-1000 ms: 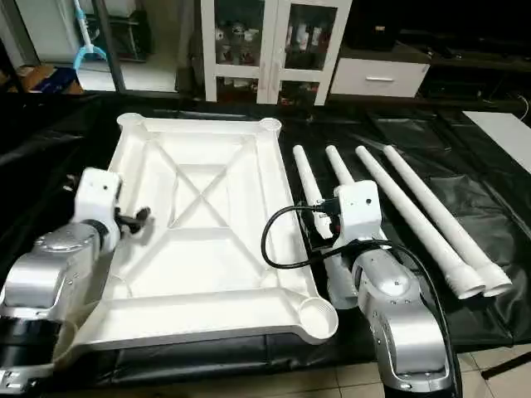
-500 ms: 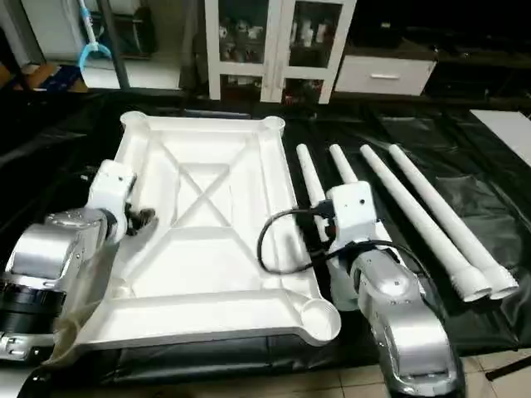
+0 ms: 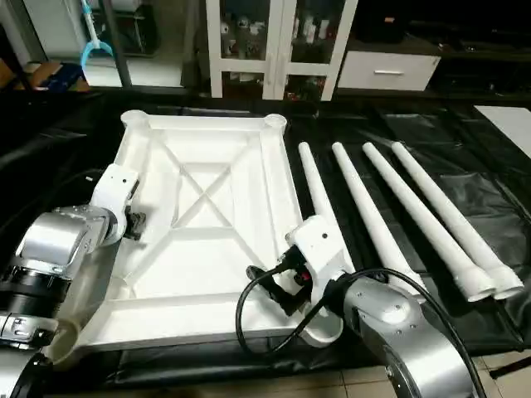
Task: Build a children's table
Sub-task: Move to table
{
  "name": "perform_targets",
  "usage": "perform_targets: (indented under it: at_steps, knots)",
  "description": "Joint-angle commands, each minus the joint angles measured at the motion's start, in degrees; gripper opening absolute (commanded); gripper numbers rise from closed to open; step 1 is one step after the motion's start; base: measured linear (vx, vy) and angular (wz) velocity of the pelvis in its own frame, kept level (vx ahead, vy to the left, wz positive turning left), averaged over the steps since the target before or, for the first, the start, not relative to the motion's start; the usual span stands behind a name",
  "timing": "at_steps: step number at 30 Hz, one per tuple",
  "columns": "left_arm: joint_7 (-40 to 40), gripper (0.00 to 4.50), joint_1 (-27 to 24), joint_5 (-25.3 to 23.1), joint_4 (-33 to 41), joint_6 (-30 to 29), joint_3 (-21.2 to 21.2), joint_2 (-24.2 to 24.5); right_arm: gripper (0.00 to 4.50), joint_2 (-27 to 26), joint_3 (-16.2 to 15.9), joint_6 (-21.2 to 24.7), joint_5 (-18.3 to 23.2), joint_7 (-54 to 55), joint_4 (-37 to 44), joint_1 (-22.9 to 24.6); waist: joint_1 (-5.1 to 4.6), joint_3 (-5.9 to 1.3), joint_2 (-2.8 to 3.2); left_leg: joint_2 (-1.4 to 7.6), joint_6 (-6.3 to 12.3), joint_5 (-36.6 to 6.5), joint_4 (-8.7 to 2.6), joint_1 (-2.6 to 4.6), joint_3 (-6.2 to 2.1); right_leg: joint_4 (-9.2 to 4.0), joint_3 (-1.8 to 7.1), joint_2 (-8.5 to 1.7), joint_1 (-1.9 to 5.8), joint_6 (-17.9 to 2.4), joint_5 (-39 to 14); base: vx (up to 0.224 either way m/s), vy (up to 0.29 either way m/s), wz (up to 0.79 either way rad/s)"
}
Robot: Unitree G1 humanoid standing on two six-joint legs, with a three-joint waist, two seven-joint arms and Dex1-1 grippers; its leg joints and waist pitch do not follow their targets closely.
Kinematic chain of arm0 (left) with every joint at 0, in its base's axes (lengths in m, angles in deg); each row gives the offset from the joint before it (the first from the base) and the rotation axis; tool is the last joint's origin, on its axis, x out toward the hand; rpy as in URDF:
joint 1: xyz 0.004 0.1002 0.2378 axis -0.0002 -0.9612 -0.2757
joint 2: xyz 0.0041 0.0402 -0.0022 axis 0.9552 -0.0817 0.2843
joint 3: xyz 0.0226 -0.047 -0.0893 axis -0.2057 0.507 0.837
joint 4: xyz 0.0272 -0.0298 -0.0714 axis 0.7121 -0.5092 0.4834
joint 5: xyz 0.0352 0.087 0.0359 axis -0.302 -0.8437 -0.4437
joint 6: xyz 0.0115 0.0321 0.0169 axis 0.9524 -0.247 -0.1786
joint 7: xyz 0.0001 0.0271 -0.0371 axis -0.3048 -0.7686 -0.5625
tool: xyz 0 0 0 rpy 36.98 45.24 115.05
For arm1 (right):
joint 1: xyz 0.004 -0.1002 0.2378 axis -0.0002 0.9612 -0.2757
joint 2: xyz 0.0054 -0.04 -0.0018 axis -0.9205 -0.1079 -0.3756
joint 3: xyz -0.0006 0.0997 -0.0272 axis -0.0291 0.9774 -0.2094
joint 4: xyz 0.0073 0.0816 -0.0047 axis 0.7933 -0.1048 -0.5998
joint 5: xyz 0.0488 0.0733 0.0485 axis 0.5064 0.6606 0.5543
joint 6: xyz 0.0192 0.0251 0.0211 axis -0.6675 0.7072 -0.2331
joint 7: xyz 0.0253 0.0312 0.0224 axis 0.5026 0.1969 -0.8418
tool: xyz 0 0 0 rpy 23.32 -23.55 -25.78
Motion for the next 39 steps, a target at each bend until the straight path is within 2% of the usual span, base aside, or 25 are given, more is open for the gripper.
perform_targets:
  at_steps: [1, 6, 10, 12, 18, 19, 21, 23, 24, 25, 29, 34, 39]
  knots:
    - [0.2, 1.33, 1.9, -0.4, -2.0, 1.0, -0.5, 0.1, 4.5, 0.6, -0.3, 1.1, 1.1, -0.1, 1.7, -0.7, 0.07, -3.23, 0.91, 4.11, -0.9, -6.7, -4.89, 1.61, -1.85, -4.12, 3.24, -6.06, 1.45, -13.0, 4.9, 0.0, 0.0, 0.0]
    - [-0.7, 0.97, 3.2, -1.0, -5.1, 3.2, 0.1, 0.0, 4.5, 1.3, -0.7, 2.1, 1.7, -1.0, 2.5, -0.4, 0.1, -3.2, 1.02, 4.15, -0.74, -6.7, -4.88, 1.53, -1.87, -4.17, 3.31, -6.21, 1.56, -12.9, 5.2, 0.0, 0.0, 0.0]
    - [0.3, 0.66, 3.7, -0.9, -6.7, 4.8, -0.1, 0.5, 4.5, 1.0, -1.1, 2.0, 1.4, -0.6, 2.6, 0.1, 0.03, -3.11, 1.09, 4.28, -1.4, -8.0, -5.07, 1.61, -1.96, -4.27, 3.3, -6.2, 1.45, -13.1, 3.7, 0.0, 0.0, 0.0]
    - [0.2, 0.56, 3.7, -0.5, -6.8, 5.1, 0.6, 0.6, 4.5, 0.7, -1.6, 1.7, 1.1, -0.2, 2.4, 0.3, 0.04, -3.2, 1.18, 4.28, -1.48, -7.5, -5.02, 1.55, -1.99, -4.13, 3.29, -6.26, 1.54, -13.1, 4.8, 0.0, 0.0, 0.0]
    - [-1.6, 0.21, 4.5, 0.3, -10.3, 7.1, 3.3, 0.8, 4.5, 1.7, -2.2, 1.9, 1.0, 0.0, 2.5, 0.4, 0.09, -3.38, 0.99, 4.18, -0.51, -4.9, -4.79, 1.5, -1.89, -3.83, 3.24, -6.24, 1.75, -13.5, 8.5, 0.0, 0.0, 0.0]
    - [-2.1, 0.08, 4.6, 0.5, -11.4, 7.7, 4.0, 0.8, 4.5, 1.8, -1.9, 2.0, 1.0, -0.1, 2.4, 0.2, -0.02, -3.36, 0.7, 4.11, -0.19, -4.6, -4.76, 1.39, -1.84, -3.87, 3.24, -6.22, 1.83, -13.5, 8.9, 0.0, 0.0, 0.0]
    - [-2.4, 0.03, 4.7, 0.6, -11.7, 7.8, 4.4, 0.7, 4.5, 1.8, -1.8, 2.0, 0.9, 0.0, 2.3, 0.1, 0.04, -3.36, 0.89, 4.16, 0.03, -4.5, -4.75, 1.52, -1.85, -3.86, 3.23, -6.28, 1.75, -13.5, 8.6, 0.0, 0.0, 0.0]
    - [-4.1, 0.03, 5.4, 1.6, -13.9, 9.2, 7.4, 1.2, 4.5, 1.6, -2.0, 1.9, 1.0, 0.0, 2.2, -0.2, 0.04, -3.29, 0.63, 4.14, 0.26, -4.9, -4.75, 1.51, -1.77, -3.96, 3.25, -6.35, 1.73, -13.7, 7.5, 0.0, 0.0, 0.0]
    - [-4.3, 0.03, 5.4, 1.7, -14.0, 9.3, 7.6, 1.2, 4.5, 1.6, -2.0, 1.9, 1.0, 0.0, 2.2, -0.2, 0.0, -3.21, 0.68, 4.16, 0.16, -5.5, -4.83, 1.5, -1.79, -4.05, 3.25, -6.39, 1.72, -13.7, 6.2, 0.0, 0.0, 0.0]
    - [-6.3, 0.03, 5.9, 2.6, -15.6, 10.4, 10.6, 1.7, 4.5, 1.5, -2.3, 1.8, 0.9, 0.1, 2.2, -0.4, 0.0, -3.15, 0.63, 4.21, 0.06, -5.9, -4.88, 1.53, -1.82, -4.1, 3.23, -6.37, 1.66, -13.6, 5.4, 0.0, 0.0, 0.0]
    - [-10.0, 0.03, 6.0, 3.8, -17.9, 12.5, 15.5, 3.2, 4.5, 1.6, -2.6, 1.7, 0.8, 0.4, 2.2, -0.4, -0.35, -3.15, 0.61, 4.21, -0.16, -6.5, -4.92, 1.47, -1.86, -4.13, 3.25, -6.36, 1.69, -13.4, 4.1, 0.0, 0.0, 0.0]
    - [-13.1, 0.03, 5.1, 3.7, -20.1, 14.8, 18.8, 6.6, 4.5, 1.7, -2.7, 1.6, 0.8, 0.5, 2.0, -0.6, -0.59, -3.24, 0.31, 4.06, 0.13, -5.5, -4.84, 1.33, -1.85, -4.02, 3.19, -6.28, 1.78, -12.5, 4.6, 0.0, 0.0, 0.0]
    - [-15.7, 0.03, 2.9, 4.2, -20.8, 13.8, 21.9, 8.4, 4.5, 1.7, -3.0, 1.3, 0.8, 0.3, 1.3, -1.1, -0.28, -3.3, 0.61, 4.34, 0.21, -3.9, -4.76, 1.82, -1.77, -3.68, 3.11, -6.17, 1.35, -13.0, 7.4, 0.0, 0.0, 0.0]
